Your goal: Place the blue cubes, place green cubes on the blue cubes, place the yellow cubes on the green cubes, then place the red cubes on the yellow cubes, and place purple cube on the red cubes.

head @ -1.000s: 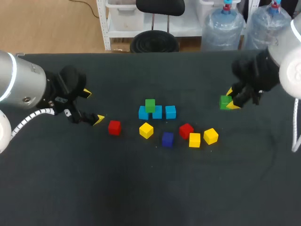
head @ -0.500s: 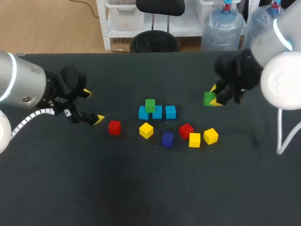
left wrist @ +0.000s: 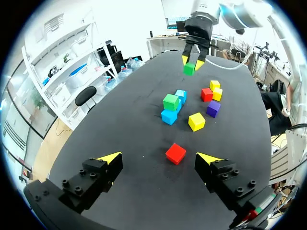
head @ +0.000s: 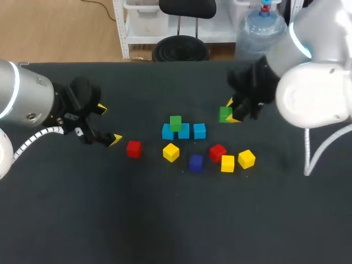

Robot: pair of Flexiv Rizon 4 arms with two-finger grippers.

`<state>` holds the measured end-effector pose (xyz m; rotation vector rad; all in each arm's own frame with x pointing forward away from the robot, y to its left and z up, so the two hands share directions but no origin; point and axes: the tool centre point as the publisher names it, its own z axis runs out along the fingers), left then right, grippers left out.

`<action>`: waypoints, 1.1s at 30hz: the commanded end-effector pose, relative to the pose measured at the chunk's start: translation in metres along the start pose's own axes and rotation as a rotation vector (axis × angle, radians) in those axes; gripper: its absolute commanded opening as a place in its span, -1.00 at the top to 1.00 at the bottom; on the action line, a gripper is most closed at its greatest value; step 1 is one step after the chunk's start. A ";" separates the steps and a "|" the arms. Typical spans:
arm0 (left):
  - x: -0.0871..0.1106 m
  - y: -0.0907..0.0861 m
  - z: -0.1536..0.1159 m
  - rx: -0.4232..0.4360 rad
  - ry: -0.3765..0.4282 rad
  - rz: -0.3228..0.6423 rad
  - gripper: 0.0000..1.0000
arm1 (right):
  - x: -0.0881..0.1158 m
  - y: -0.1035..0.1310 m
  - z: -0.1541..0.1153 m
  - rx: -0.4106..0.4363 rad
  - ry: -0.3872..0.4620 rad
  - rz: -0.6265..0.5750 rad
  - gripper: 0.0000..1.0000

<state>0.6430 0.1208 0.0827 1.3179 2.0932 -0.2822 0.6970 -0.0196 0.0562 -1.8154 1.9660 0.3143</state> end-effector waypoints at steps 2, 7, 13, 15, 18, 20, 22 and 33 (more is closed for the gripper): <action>0.001 0.000 0.000 0.000 -0.004 0.001 -1.00 | -0.014 -0.007 0.016 0.011 0.012 0.000 1.00; 0.001 0.000 0.000 0.000 -0.004 0.001 -1.00 | -0.025 -0.011 0.024 0.032 0.023 0.010 1.00; 0.001 0.000 0.000 0.000 -0.004 0.001 -1.00 | -0.039 -0.010 0.029 0.035 0.025 0.026 1.00; 0.001 0.000 0.000 0.000 -0.004 0.001 -1.00 | -0.043 -0.008 0.031 0.033 0.026 0.026 1.00; 0.001 0.000 0.000 0.000 -0.004 0.001 -1.00 | -0.048 -0.006 0.033 0.030 0.022 0.025 1.00; 0.001 0.000 0.000 0.000 -0.004 0.001 -1.00 | -0.050 -0.005 0.034 0.028 0.019 0.025 1.00; 0.001 0.000 0.000 0.000 -0.004 0.001 -1.00 | -0.051 -0.003 0.035 0.023 0.016 0.025 1.00; 0.001 0.000 0.000 0.000 -0.004 0.001 -1.00 | -0.057 0.005 0.044 -0.012 0.012 0.029 1.00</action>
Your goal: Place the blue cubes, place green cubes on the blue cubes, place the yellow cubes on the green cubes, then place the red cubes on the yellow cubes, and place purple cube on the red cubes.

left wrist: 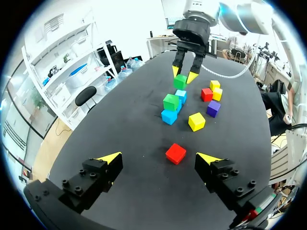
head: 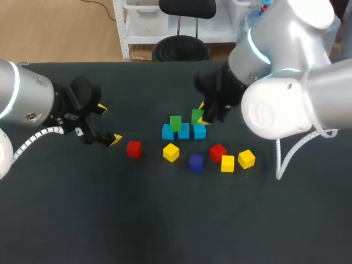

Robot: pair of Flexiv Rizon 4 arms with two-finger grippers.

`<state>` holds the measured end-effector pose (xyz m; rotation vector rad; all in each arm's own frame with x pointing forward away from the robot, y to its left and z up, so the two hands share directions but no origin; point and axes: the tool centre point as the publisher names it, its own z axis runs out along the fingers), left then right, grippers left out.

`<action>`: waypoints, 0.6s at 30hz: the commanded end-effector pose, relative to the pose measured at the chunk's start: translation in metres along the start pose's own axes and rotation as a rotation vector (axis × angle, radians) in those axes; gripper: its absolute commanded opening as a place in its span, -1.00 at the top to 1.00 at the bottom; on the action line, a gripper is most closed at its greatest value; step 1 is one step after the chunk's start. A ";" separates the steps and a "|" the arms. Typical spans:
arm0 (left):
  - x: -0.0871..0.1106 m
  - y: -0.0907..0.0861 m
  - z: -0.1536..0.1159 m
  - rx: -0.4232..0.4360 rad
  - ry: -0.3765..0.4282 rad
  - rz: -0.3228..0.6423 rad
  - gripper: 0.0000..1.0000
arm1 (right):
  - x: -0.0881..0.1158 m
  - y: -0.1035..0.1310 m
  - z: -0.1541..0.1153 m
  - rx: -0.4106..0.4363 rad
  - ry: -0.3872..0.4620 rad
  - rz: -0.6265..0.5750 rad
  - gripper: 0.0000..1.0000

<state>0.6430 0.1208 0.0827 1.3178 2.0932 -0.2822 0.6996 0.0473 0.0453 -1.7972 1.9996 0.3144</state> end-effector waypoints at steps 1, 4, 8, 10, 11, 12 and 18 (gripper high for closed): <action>0.001 0.000 0.000 0.001 -0.004 0.001 -1.00 | -0.003 0.000 0.004 -0.011 0.001 0.002 1.00; 0.001 0.000 0.000 0.001 -0.004 0.001 -1.00 | -0.004 0.001 0.006 -0.017 0.001 0.003 1.00; 0.001 0.000 0.000 0.001 -0.004 0.001 -1.00 | -0.006 0.004 0.009 -0.025 0.002 0.001 1.00; 0.001 0.000 0.000 0.001 -0.004 0.001 -1.00 | -0.006 0.005 0.011 -0.030 0.005 -0.001 1.00; 0.001 0.000 0.000 0.001 -0.004 0.001 -1.00 | -0.006 0.005 0.011 -0.031 0.006 -0.003 1.00; 0.001 0.000 0.000 0.001 -0.004 0.001 -1.00 | -0.006 0.005 0.012 -0.034 0.008 -0.003 1.00; 0.001 0.000 0.000 0.001 -0.004 0.001 -1.00 | -0.004 0.006 0.018 -0.046 0.018 0.002 1.00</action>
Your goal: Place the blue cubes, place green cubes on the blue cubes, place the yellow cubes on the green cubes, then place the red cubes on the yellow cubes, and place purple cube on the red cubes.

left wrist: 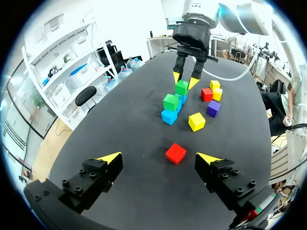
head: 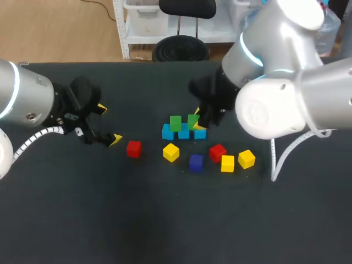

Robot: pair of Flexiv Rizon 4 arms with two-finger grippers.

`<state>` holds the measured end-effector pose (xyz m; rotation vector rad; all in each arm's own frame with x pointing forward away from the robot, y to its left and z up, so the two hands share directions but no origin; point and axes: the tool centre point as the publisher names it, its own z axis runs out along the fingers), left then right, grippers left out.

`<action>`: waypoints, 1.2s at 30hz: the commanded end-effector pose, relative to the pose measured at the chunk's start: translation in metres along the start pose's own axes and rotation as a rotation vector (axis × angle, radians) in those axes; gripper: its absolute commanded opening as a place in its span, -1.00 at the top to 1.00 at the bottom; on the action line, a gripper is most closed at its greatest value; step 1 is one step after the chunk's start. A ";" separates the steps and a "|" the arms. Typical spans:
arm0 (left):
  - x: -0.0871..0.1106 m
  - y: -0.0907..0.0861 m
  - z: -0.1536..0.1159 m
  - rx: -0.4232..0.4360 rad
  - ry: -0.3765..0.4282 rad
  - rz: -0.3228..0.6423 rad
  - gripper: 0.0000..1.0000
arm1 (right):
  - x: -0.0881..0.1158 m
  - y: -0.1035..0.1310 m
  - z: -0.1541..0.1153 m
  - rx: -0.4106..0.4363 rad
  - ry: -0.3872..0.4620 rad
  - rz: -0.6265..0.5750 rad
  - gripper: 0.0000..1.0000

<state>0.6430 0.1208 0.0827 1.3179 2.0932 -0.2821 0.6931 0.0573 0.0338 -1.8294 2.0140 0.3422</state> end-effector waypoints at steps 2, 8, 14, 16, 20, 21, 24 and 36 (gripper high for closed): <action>0.001 0.000 0.000 0.001 -0.004 0.001 -1.00 | 0.000 -0.004 0.005 -0.010 0.005 0.007 1.00; 0.001 0.000 0.000 0.001 -0.004 0.001 -1.00 | 0.001 -0.006 0.007 -0.013 0.009 0.011 1.00; 0.001 0.000 0.000 0.001 -0.004 0.001 -1.00 | 0.001 -0.007 0.010 -0.022 0.011 0.009 1.00; 0.001 0.000 0.000 0.001 -0.004 0.001 -1.00 | 0.001 -0.007 0.011 -0.024 0.012 0.008 1.00; 0.001 0.000 0.000 0.001 -0.004 0.001 -1.00 | 0.001 -0.007 0.011 -0.028 0.010 0.005 1.00; 0.001 0.000 0.000 0.001 -0.004 0.001 -1.00 | 0.001 -0.007 0.011 -0.029 0.009 0.004 1.00; 0.001 0.000 0.000 0.001 -0.004 0.001 -1.00 | 0.001 -0.007 0.011 -0.031 0.006 0.002 1.00; 0.001 0.000 0.000 0.001 -0.004 0.001 -1.00 | 0.002 -0.007 0.010 -0.044 -0.001 -0.006 1.00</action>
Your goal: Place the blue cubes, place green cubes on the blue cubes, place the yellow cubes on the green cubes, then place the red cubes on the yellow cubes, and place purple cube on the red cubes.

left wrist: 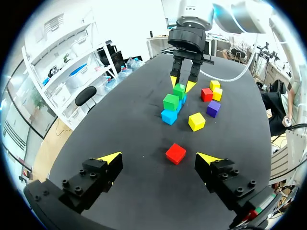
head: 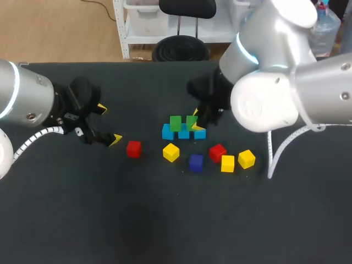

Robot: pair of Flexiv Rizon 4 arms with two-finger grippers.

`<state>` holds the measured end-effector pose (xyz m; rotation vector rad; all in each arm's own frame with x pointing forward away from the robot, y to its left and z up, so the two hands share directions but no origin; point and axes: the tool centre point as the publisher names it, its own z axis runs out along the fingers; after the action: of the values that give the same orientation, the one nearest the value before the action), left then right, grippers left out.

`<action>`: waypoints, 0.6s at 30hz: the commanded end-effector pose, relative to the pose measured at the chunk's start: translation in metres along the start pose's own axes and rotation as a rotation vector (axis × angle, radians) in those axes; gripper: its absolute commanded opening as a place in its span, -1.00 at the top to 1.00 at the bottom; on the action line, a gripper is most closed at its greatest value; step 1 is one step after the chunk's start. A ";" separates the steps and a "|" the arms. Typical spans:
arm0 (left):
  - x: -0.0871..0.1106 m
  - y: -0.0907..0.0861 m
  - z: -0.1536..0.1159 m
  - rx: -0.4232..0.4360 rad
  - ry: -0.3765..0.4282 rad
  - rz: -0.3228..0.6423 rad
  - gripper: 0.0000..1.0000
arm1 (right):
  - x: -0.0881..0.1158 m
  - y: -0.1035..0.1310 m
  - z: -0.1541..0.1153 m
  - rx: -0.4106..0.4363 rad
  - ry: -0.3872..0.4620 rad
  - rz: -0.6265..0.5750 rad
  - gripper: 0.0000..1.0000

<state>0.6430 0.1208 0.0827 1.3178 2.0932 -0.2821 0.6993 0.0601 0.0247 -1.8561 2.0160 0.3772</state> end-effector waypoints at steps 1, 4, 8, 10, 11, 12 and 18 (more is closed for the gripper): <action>0.001 0.000 0.000 0.001 -0.004 0.001 -1.00 | 0.001 -0.002 0.000 -0.009 -0.002 -0.001 1.00; 0.001 0.000 0.000 0.001 -0.004 0.001 -1.00 | 0.002 -0.003 0.000 -0.010 -0.001 -0.002 1.00; 0.001 0.000 0.000 0.001 -0.004 0.001 -1.00 | 0.003 -0.003 0.000 -0.011 0.000 0.000 1.00; 0.001 0.000 0.000 0.001 -0.004 0.001 -1.00 | 0.003 -0.003 0.000 -0.012 0.000 0.000 1.00; 0.001 0.000 0.000 0.001 -0.004 0.001 -1.00 | 0.003 -0.003 0.000 -0.013 0.000 0.000 1.00; 0.001 0.000 0.000 0.001 -0.004 0.001 -1.00 | 0.003 -0.003 0.000 -0.013 0.000 -0.001 1.00; 0.001 0.000 0.000 0.001 -0.004 0.001 -1.00 | 0.002 -0.002 0.001 -0.016 -0.001 -0.002 1.00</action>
<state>0.6430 0.1208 0.0827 1.3178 2.0932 -0.2821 0.6996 0.0579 0.0238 -1.8647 2.0162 0.3897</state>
